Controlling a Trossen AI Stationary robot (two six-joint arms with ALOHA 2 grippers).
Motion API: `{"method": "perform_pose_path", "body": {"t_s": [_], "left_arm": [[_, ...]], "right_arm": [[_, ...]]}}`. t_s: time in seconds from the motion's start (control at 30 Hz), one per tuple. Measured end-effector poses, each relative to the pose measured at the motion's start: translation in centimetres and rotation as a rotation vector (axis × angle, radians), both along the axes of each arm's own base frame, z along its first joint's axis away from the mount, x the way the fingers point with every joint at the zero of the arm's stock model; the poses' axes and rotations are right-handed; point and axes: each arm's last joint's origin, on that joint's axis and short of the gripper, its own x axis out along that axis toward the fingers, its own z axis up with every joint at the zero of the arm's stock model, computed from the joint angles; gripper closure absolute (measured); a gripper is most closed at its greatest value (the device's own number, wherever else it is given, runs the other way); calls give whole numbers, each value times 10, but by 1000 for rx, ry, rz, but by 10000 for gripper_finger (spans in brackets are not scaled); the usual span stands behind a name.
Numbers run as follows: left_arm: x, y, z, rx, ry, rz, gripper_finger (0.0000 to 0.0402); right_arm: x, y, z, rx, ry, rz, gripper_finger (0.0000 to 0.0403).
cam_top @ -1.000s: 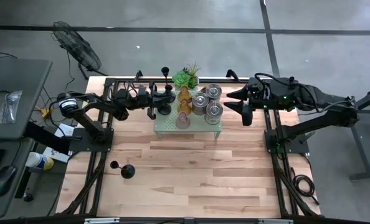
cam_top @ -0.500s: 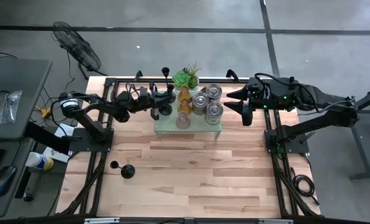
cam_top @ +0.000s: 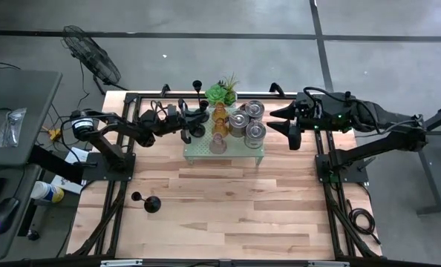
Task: Pick & Place candle stick holders
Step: Put the right black candle holder on the shelf
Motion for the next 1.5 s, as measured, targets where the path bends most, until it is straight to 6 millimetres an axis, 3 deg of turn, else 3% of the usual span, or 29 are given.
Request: {"method": "perform_pose_path", "body": {"t_s": [0.93, 1.3, 1.5], "left_arm": [[1, -1, -5, -6, 42, -42, 371], [1, -1, -4, -26, 32, -53, 238], [1, -1, -4, -20, 34, -72, 207]], "right_arm": [[0, 0, 0, 3, -1, -1, 197], [0, 0, 0, 4, -1, -1, 197], [0, 0, 0, 4, -1, -1, 197]]}}
